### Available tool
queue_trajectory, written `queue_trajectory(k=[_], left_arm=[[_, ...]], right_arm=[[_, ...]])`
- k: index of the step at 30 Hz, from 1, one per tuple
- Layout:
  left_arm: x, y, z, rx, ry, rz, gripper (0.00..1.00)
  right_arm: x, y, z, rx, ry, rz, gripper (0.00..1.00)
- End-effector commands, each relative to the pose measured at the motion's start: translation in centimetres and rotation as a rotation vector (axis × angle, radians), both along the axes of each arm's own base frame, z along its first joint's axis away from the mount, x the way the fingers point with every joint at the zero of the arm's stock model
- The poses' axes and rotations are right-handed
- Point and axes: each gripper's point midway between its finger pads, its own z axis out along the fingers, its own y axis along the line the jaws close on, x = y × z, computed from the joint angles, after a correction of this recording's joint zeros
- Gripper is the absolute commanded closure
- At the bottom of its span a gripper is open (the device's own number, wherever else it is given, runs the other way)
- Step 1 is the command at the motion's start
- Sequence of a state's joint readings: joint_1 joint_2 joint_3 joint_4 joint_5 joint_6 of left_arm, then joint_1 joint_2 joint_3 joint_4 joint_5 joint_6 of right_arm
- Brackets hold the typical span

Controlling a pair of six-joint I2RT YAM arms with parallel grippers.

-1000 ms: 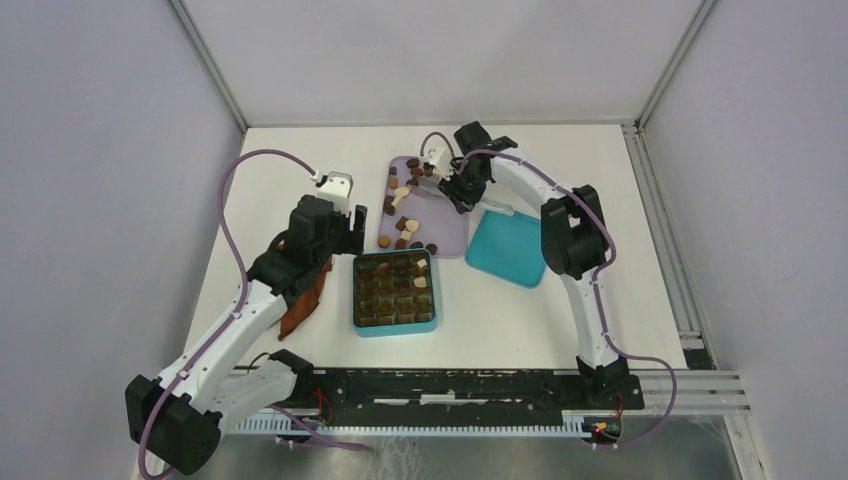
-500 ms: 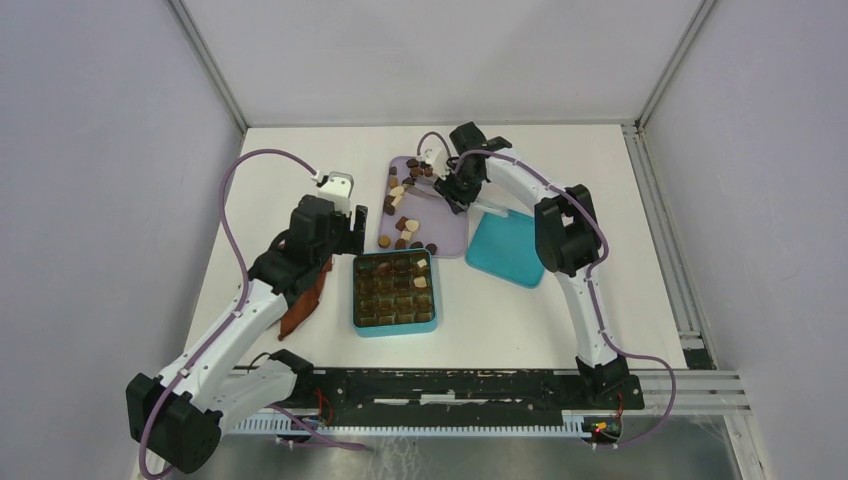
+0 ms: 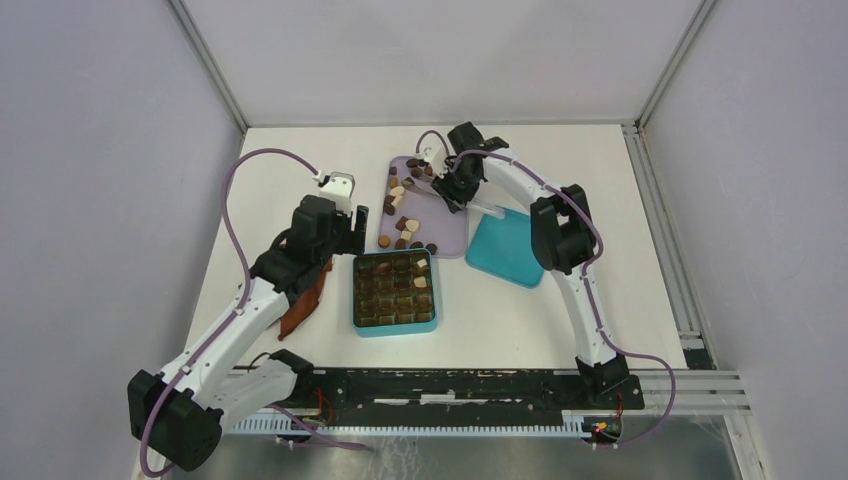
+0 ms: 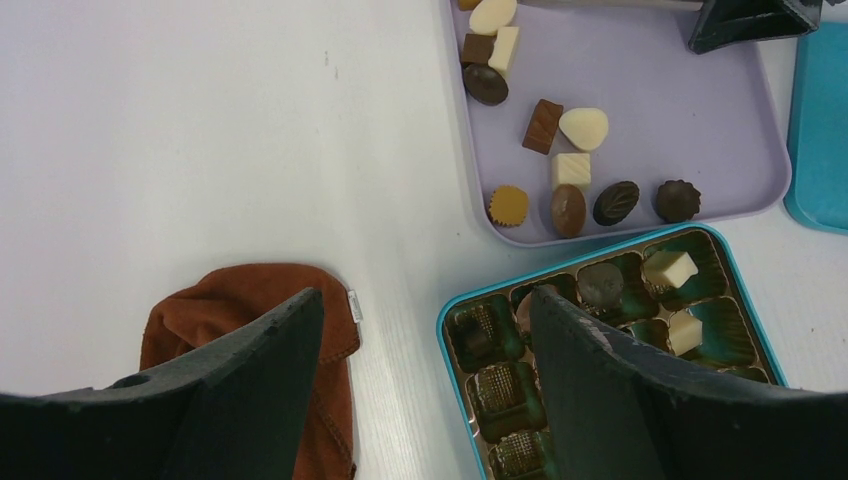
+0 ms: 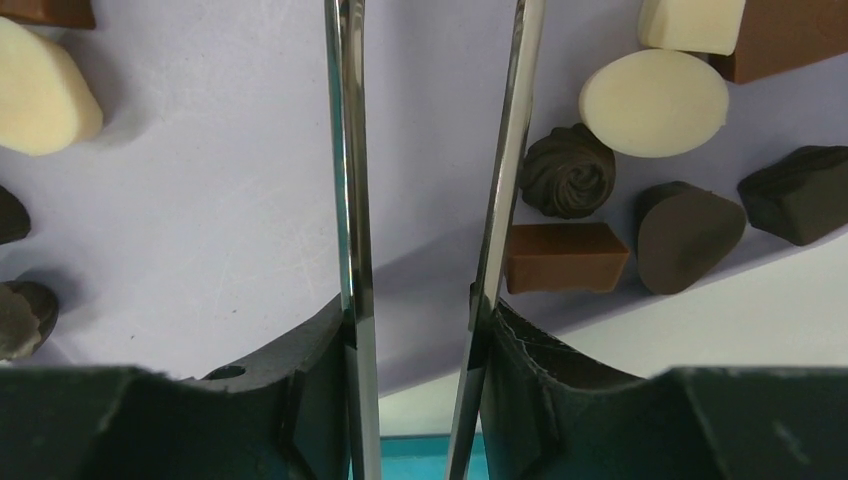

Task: Pack the chocolate
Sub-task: Pick up the fake chocolate from the plate.

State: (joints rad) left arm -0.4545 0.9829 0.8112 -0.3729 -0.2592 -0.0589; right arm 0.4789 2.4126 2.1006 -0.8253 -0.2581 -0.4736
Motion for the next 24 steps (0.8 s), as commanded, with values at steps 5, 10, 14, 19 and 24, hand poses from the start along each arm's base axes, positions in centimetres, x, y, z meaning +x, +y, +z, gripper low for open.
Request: queue_trajectory(k=[5, 10, 14, 19, 24], left_arm=[[0.5, 0.1, 0.4, 0.025, -0.022, -0.014, 0.19], [0.4, 0.2, 0.5, 0.025, -0.025, -0.012, 0.19], [0.4, 0.2, 0.5, 0.024, -0.025, -0.013, 0.19], [0.4, 0.3, 0.7, 0.021, -0.032, -0.011, 0.19], [0.3, 0.3, 0.9, 0.019, -0.038, -0.01, 0.19]], right_arm=[[1.5, 1.7, 1.7, 0.043, -0.058, -0.01, 0.56], [1.3, 1.4, 2.1, 0.039, -0.063, -0.009, 0.67], [1.0, 1.1, 2.9, 0.045, -0.072, -0.009, 0.77], [0.4, 0.4, 4.2, 0.06, -0.074, -0.011, 0.79], [-1.1, -0.8, 5.7, 0.098, -0.072, -0.008, 0.8]])
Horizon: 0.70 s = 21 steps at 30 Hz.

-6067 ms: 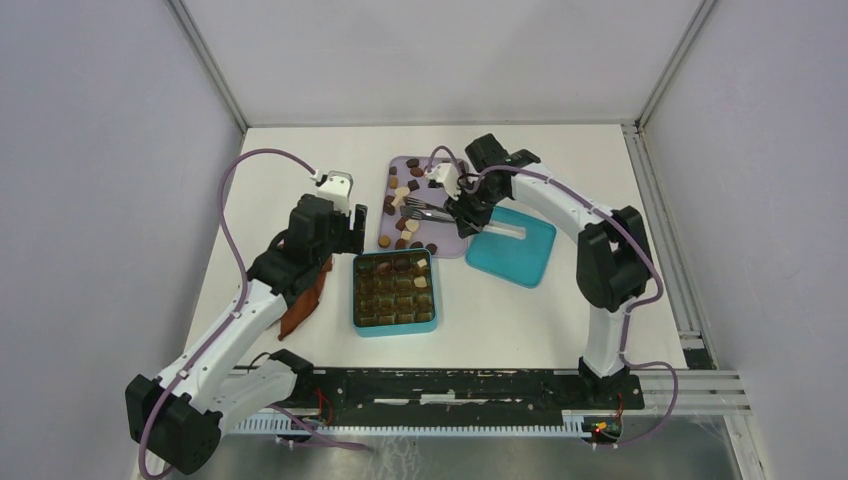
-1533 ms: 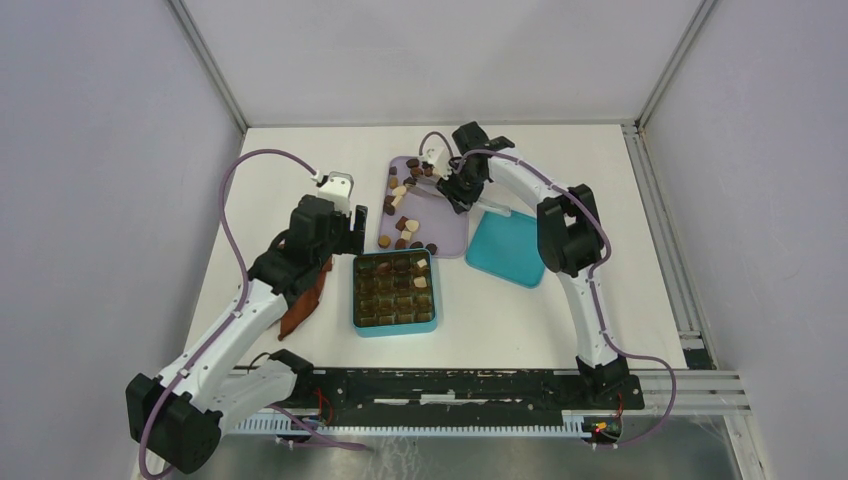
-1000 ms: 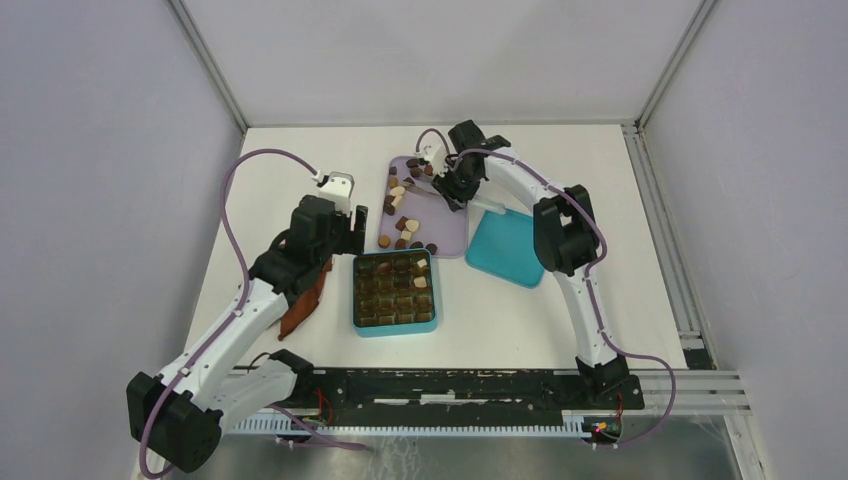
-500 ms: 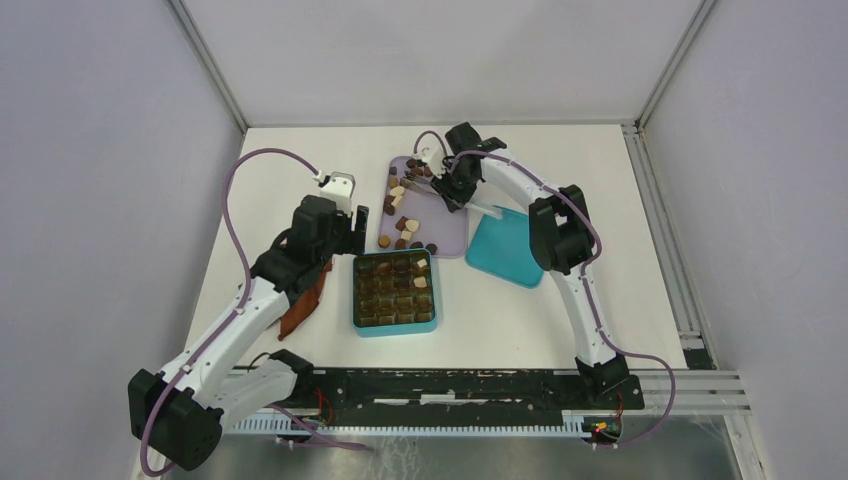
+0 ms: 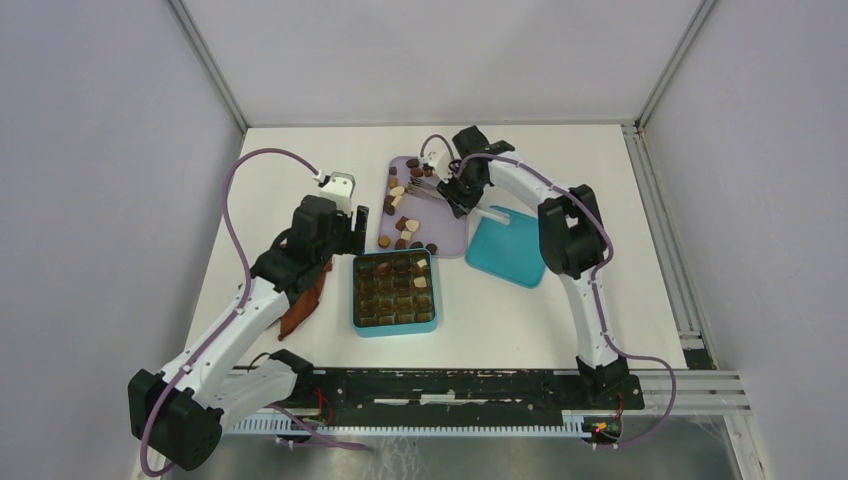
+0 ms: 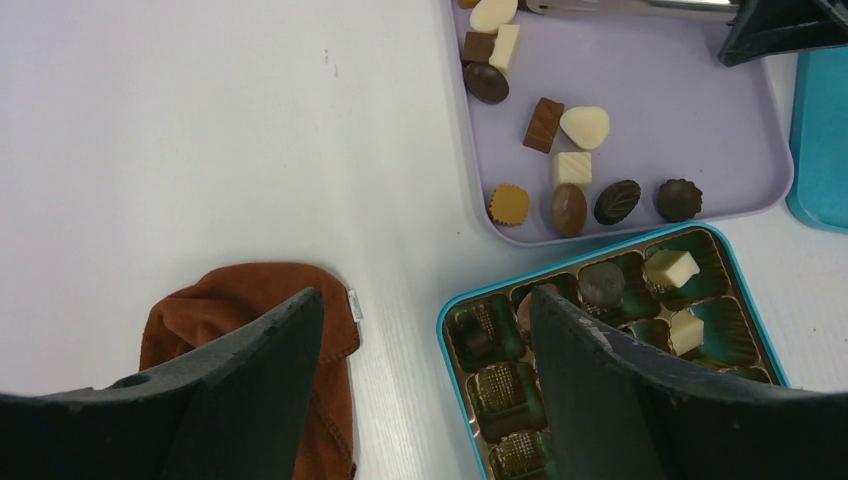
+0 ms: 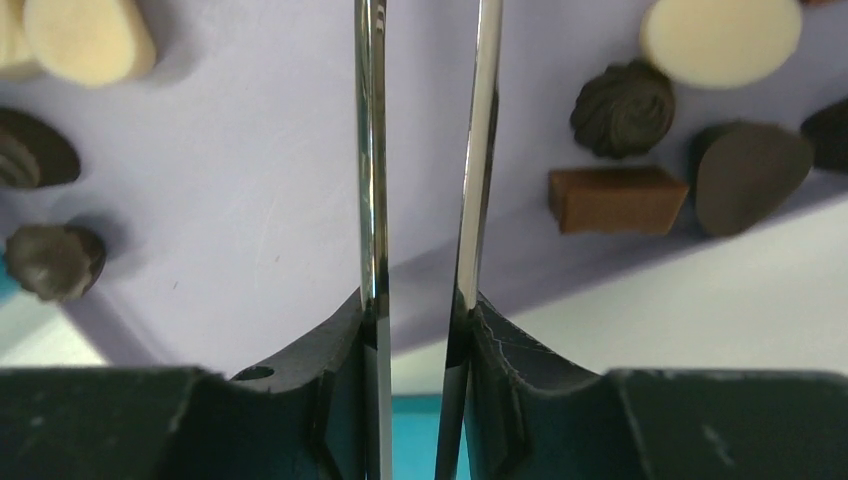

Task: Pack the chocolate
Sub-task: Pick up the fake chocolate from the plate, then place the fake chocolate in the packing box.

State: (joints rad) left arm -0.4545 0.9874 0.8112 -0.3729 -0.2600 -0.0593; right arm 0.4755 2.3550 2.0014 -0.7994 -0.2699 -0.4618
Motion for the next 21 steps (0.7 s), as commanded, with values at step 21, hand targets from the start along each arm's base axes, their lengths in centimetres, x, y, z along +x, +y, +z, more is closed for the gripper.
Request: queue_trajectory(k=[21], left_arm=[[0.1, 0.5, 1.5, 0.009, -0.057, -0.003, 0.19]], right_arm=[[-13.3, -2.5, 12.7, 0.365, -0.126, 0.243, 0.82]])
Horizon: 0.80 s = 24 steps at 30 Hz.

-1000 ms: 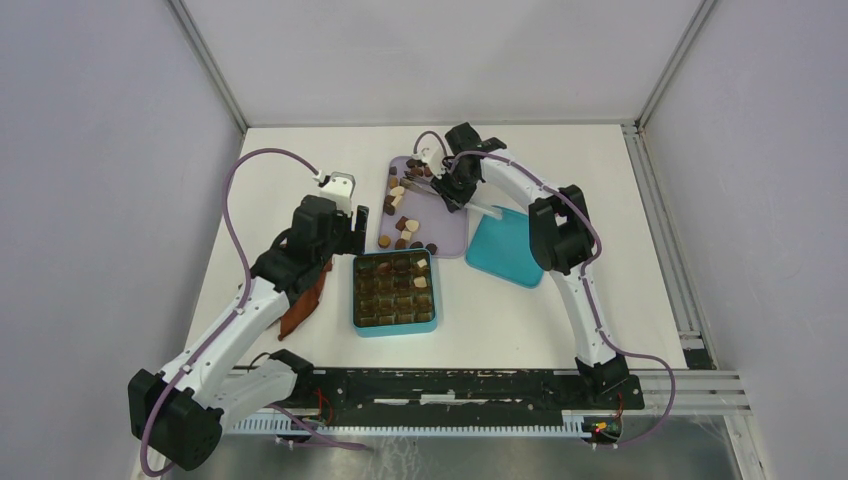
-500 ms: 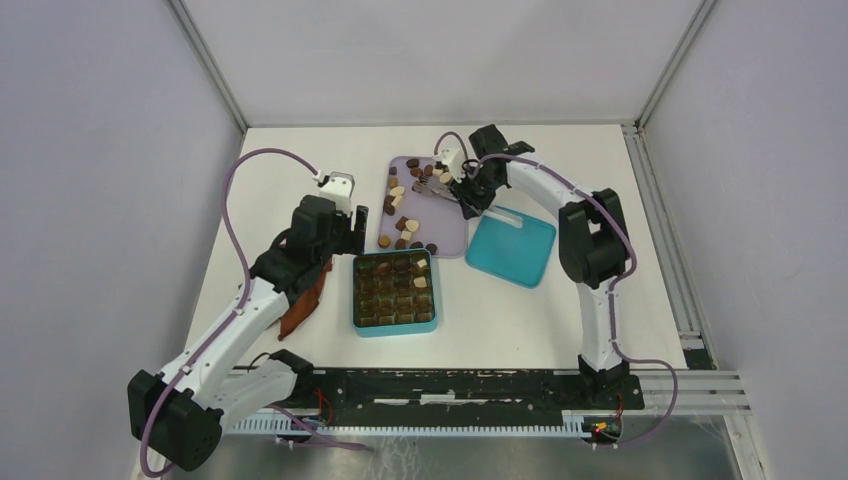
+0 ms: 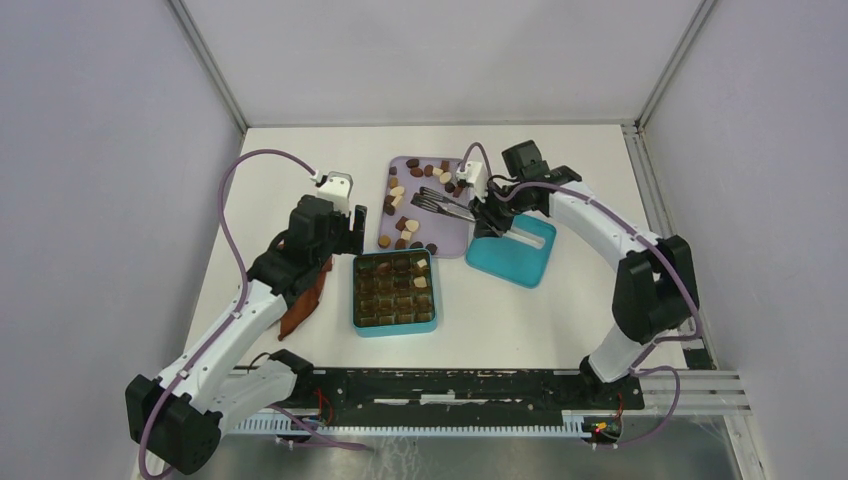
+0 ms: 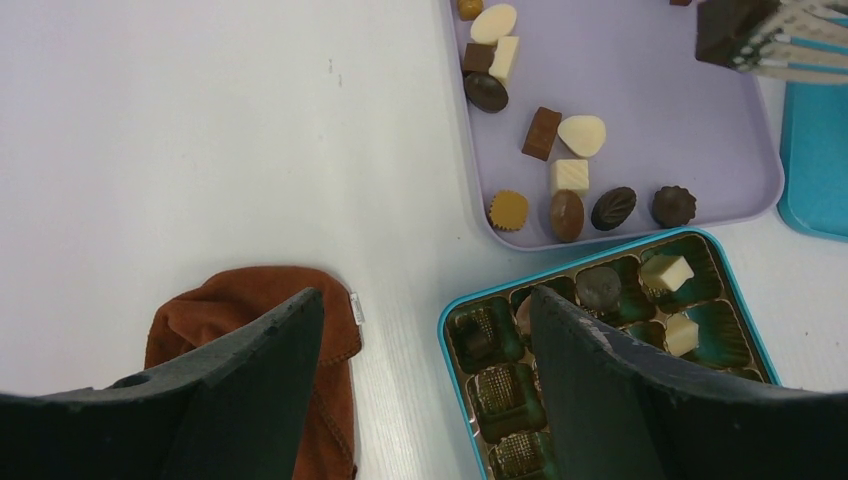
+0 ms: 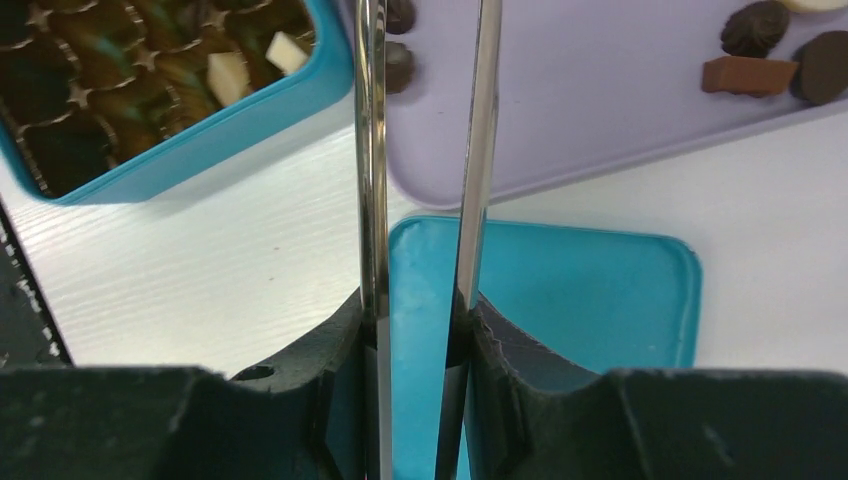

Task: Pack the chocolate
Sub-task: Place the fake chocolate in the packing box.

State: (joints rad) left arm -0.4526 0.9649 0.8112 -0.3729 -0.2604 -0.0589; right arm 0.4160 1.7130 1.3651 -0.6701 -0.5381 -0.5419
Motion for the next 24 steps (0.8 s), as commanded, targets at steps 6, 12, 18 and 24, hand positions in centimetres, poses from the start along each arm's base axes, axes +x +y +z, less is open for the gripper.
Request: queue_trajectory(k=[6, 12, 18, 24], left_arm=[[0.3, 0.3, 0.7, 0.022, -0.032, -0.004, 0.19], [0.3, 0.4, 0.6, 0.026, -0.029, 0.0, 0.19], [0.4, 0.5, 0.5, 0.029, -0.028, 0.001, 0.19], [0.3, 0.6, 0.6, 0.03, -0.032, 0.005, 0.19]], right_arm=[[-5.9, 1.6, 2.6, 0.147, -0.086, 0.23, 0.82], [-8.6, 3.4, 1.8, 0.098, -0.133, 0.34, 0.82], [-9.7, 5.1, -0.5, -0.016, -0.131, 0.401, 0.81], [-10.2, 6.2, -1.7, -0.094, -0.141, 0.436, 0.8]])
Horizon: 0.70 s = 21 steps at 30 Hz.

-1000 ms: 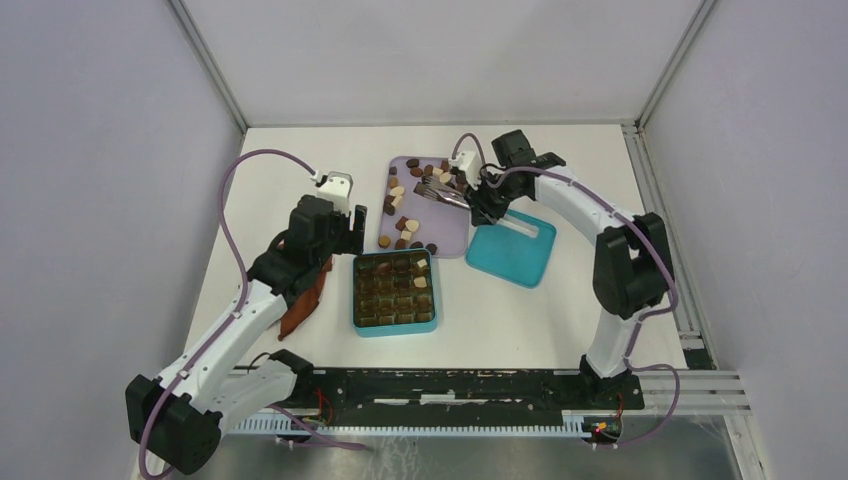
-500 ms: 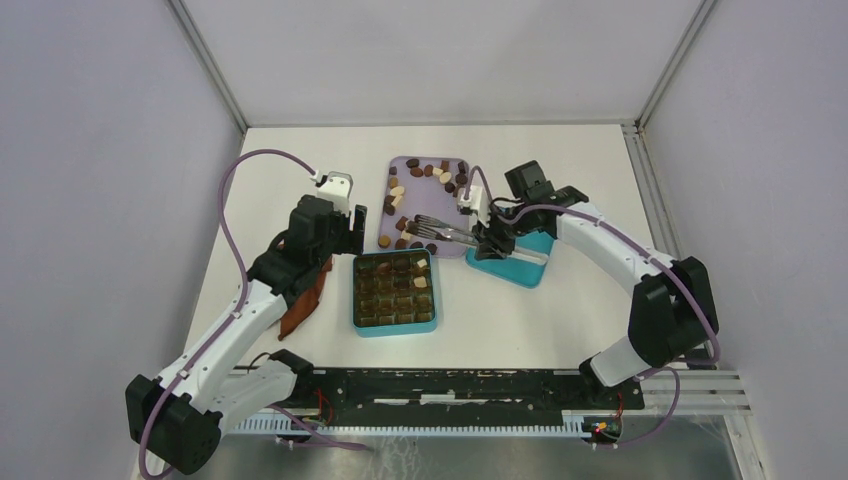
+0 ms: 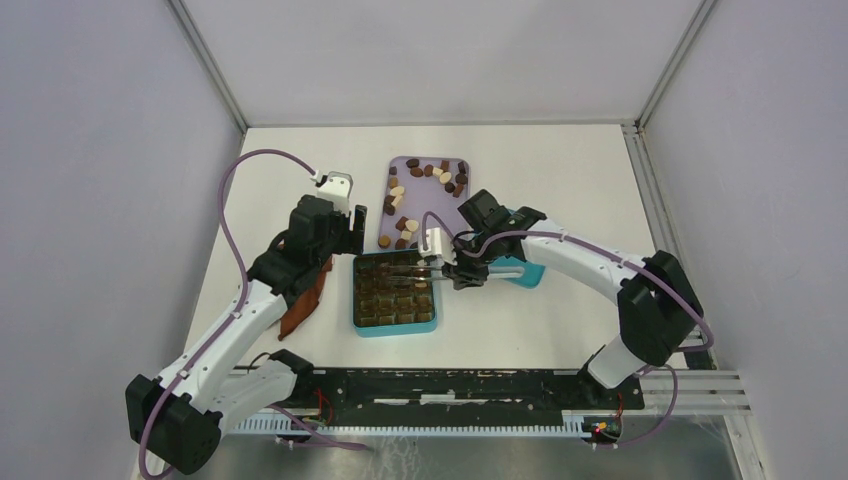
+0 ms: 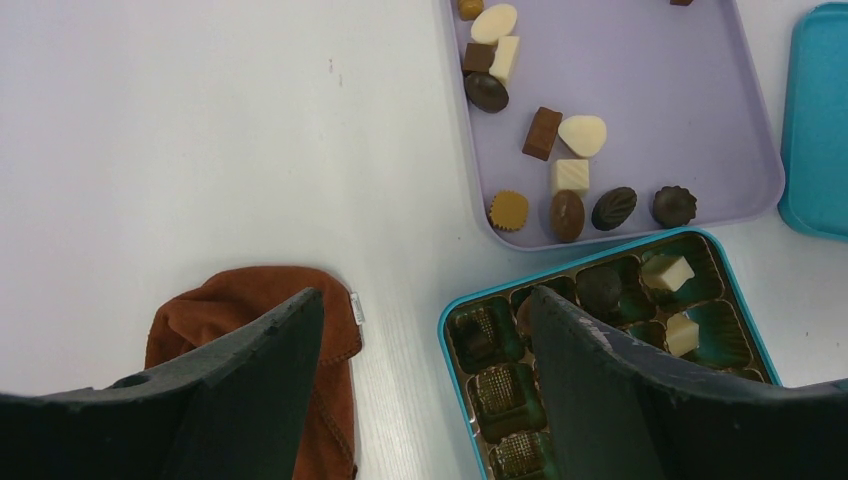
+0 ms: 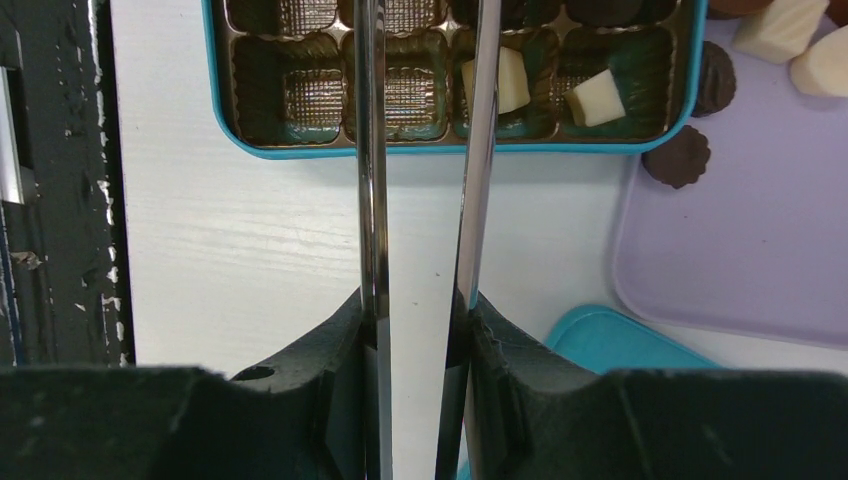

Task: Pack the chocolate
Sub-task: Place the fake chocolate in the packing box.

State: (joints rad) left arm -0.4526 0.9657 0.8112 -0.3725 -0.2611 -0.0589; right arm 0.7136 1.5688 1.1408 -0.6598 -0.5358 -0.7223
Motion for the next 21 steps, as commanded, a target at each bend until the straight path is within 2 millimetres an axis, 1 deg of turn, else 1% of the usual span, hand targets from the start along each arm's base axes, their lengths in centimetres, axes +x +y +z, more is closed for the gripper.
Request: queue_trajectory(k=[1, 5, 10, 21], left_arm=[[0.3, 0.6, 0.6, 0.03, -0.033, 0.005, 0.19], [0.3, 0.8, 0.5, 0.035, -0.032, 0.014, 0.19], [0.4, 1.5, 0.3, 0.058, -0.034, 0.046, 0.19], [1.1, 2.2, -0.9, 0.103, -0.013, 0.08, 0.19]], right_arm=[[1.5, 1.0, 0.5, -0.032, -0.087, 0.004, 0.8], [1.9, 1.2, 0.4, -0.058, -0.101, -0.01, 0.8], [2.5, 0.9, 0.6, -0.077, -0.126, -0.025, 0.79], [1.8, 1.7, -0.2, -0.085, -0.053, 0.017, 0.78]])
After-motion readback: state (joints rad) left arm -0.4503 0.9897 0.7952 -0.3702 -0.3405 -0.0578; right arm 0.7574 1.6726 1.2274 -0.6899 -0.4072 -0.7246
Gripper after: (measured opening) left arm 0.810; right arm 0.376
